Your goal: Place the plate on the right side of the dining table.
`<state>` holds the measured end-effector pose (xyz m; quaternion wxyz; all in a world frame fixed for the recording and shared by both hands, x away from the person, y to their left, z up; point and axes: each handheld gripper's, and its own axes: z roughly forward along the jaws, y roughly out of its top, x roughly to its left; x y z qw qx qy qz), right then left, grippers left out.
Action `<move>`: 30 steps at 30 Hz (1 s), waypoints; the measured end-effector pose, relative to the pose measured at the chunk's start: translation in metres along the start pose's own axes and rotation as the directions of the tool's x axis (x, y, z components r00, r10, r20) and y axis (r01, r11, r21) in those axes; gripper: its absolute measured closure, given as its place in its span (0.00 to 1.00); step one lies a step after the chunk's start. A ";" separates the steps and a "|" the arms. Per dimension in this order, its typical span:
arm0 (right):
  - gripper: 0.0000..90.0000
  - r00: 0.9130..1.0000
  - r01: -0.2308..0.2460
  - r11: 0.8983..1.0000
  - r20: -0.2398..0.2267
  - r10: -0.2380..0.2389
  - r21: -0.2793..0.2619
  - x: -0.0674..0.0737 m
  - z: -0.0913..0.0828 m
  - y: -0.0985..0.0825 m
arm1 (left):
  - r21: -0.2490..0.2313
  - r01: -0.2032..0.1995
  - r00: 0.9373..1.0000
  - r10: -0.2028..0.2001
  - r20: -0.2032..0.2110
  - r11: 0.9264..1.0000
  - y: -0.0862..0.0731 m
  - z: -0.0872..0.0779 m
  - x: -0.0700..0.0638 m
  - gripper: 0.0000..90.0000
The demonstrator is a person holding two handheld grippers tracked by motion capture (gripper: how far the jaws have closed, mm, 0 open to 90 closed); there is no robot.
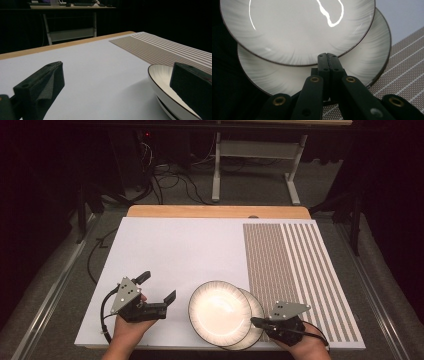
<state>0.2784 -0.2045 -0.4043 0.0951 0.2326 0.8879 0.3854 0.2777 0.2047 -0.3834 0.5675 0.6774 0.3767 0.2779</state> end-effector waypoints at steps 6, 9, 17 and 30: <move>1.00 1.000 0.010 1.000 -0.003 -0.010 0.000 0.003 0.005 0.005 | 0.002 0.006 1.000 -0.006 0.012 1.000 0.001 0.000 -0.001 0.00; 1.00 1.000 0.010 1.000 -0.002 -0.010 0.005 0.003 0.007 0.006 | 0.003 0.005 1.000 -0.005 0.021 1.000 0.001 0.001 -0.003 0.00; 1.00 1.000 0.020 1.000 -0.007 -0.020 0.008 0.007 0.015 0.012 | 0.109 0.027 0.987 -0.044 0.156 0.994 0.001 0.014 -0.028 0.00; 1.00 0.999 0.035 0.999 -0.002 -0.035 0.014 0.007 0.017 0.014 | 0.379 0.056 0.947 -0.169 0.271 0.924 -0.011 0.038 -0.052 0.07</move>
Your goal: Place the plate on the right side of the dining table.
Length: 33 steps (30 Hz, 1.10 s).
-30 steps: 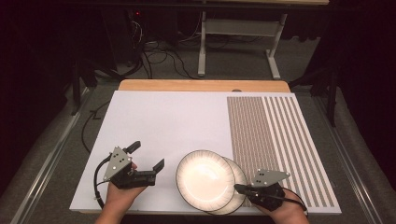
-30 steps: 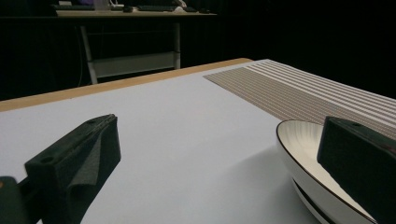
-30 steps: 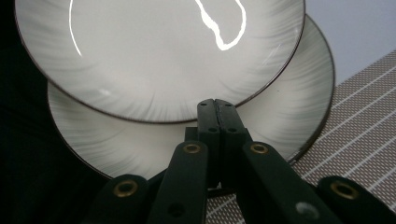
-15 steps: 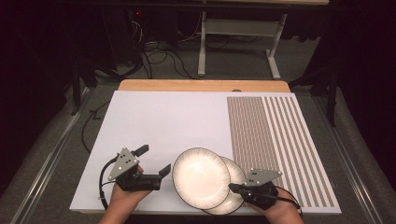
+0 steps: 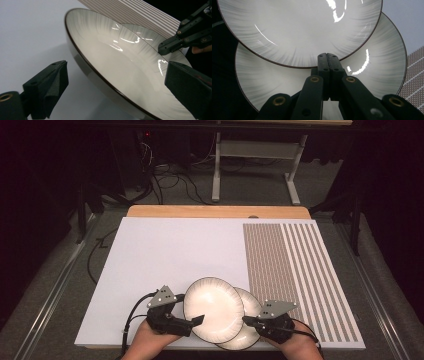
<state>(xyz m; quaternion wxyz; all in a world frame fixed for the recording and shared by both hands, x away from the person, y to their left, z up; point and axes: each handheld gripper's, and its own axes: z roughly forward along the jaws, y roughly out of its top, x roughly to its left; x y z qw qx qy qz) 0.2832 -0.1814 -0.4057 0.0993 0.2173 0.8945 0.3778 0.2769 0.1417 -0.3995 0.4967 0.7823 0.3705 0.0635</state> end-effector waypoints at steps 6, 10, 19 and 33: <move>1.00 1.000 0.000 1.000 0.004 0.000 0.005 0.001 0.000 0.000 | 0.086 0.055 0.998 -0.057 0.027 0.995 -0.002 0.010 -0.005 0.21; 1.00 1.000 0.002 1.000 0.004 -0.002 0.002 0.001 0.000 0.000 | 0.104 0.102 0.995 -0.104 0.009 0.989 -0.001 0.010 -0.005 0.30; 1.00 1.000 0.002 1.000 0.008 -0.002 0.002 0.001 0.000 0.000 | 0.117 0.169 0.985 -0.169 -0.009 0.979 0.001 0.007 -0.001 0.49; 1.00 1.000 0.003 1.000 0.018 -0.003 0.003 0.000 -0.004 -0.002 | 0.103 0.229 0.973 -0.226 -0.039 0.968 0.004 0.007 0.001 0.67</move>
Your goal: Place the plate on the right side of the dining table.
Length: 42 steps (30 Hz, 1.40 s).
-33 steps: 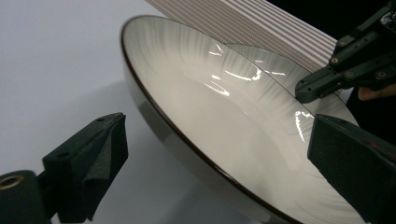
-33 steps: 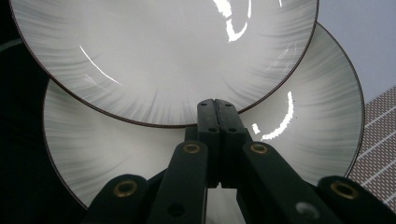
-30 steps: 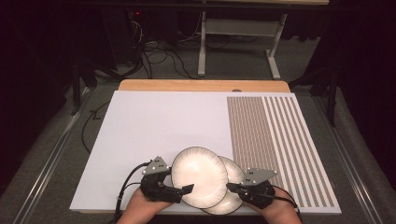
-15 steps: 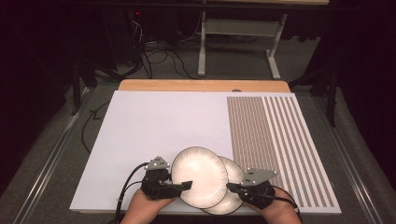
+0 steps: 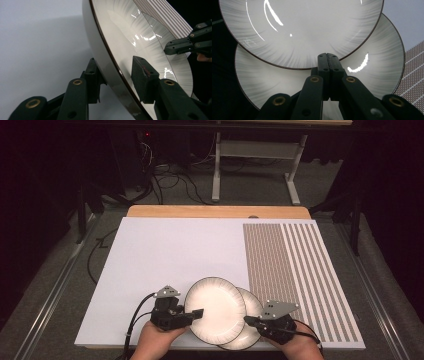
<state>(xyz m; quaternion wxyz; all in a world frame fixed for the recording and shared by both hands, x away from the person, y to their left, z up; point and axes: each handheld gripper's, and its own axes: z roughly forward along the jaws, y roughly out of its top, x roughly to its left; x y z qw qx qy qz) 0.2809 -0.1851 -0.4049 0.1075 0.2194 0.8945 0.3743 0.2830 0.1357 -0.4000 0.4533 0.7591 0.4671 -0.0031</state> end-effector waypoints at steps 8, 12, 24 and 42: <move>1.00 1.000 0.004 1.000 -0.002 -0.004 -0.009 0.000 -0.001 -0.001 | -0.008 0.022 1.000 -0.022 0.006 1.000 0.001 0.001 0.002 0.70; 1.00 1.000 0.001 1.000 0.000 -0.001 -0.019 0.001 -0.003 -0.001 | -0.028 0.026 1.000 -0.026 0.015 0.999 0.001 -0.001 0.002 0.74; 0.88 0.994 -0.079 0.984 0.066 0.090 -0.162 -0.014 -0.030 -0.004 | -0.097 0.013 1.000 -0.010 0.023 0.995 0.002 -0.006 0.000 0.80; 0.48 0.954 -0.139 0.944 0.216 0.209 -0.298 -0.037 -0.063 -0.018 | -0.234 -0.139 0.990 0.138 -0.023 0.962 0.007 -0.019 -0.009 0.89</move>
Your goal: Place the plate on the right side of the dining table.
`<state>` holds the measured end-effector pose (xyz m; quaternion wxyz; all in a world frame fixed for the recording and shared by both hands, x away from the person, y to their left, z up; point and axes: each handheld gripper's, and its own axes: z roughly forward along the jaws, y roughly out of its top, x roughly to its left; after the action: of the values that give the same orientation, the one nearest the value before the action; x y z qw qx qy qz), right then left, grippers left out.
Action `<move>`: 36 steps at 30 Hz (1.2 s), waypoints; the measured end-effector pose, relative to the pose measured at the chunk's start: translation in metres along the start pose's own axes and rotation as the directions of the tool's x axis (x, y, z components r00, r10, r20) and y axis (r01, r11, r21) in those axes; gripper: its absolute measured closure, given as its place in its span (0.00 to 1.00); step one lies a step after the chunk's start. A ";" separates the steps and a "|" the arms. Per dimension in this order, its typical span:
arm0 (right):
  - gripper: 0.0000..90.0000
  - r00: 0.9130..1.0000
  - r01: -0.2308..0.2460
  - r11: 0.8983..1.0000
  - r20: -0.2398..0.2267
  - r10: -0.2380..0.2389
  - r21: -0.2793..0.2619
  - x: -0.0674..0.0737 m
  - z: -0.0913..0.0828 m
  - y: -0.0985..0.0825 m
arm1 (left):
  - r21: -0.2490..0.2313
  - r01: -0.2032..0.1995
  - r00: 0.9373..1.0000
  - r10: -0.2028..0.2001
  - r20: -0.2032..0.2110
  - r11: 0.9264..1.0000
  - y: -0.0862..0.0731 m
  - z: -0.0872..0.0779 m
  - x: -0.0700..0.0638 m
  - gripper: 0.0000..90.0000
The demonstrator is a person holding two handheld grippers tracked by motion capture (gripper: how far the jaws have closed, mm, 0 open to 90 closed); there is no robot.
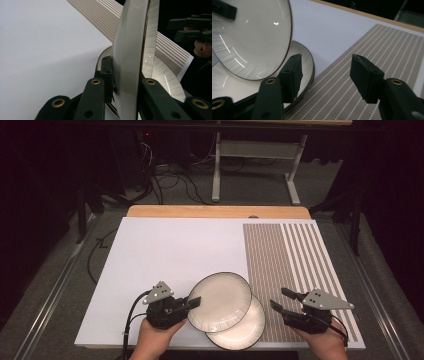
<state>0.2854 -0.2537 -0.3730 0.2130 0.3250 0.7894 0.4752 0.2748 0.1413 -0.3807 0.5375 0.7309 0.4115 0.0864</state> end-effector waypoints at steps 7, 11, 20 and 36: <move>0.32 0.996 -0.048 0.998 0.076 0.052 -0.042 -0.013 -0.011 -0.001 | -0.058 -0.095 0.995 0.094 -0.026 0.994 0.002 -0.006 0.001 0.89; 0.22 0.994 -0.054 0.997 0.088 0.059 -0.063 -0.017 -0.014 -0.001 | -0.093 -0.153 0.988 0.148 -0.050 0.984 0.002 -0.010 0.001 0.89; 0.00 0.988 -0.082 0.991 0.124 0.095 -0.105 -0.022 -0.017 -0.003 | -0.129 -0.220 0.975 0.212 -0.073 0.967 0.001 -0.015 0.003 0.89; 0.06 0.997 -0.064 0.991 0.036 0.069 -0.114 -0.003 0.001 0.011 | -0.121 -0.248 0.968 0.241 -0.071 0.961 0.001 -0.017 0.004 0.89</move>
<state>0.2916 -0.2512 -0.3636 0.2308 0.3482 0.7456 0.5191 0.2682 0.1562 -0.3742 0.5571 0.7372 0.3265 0.1990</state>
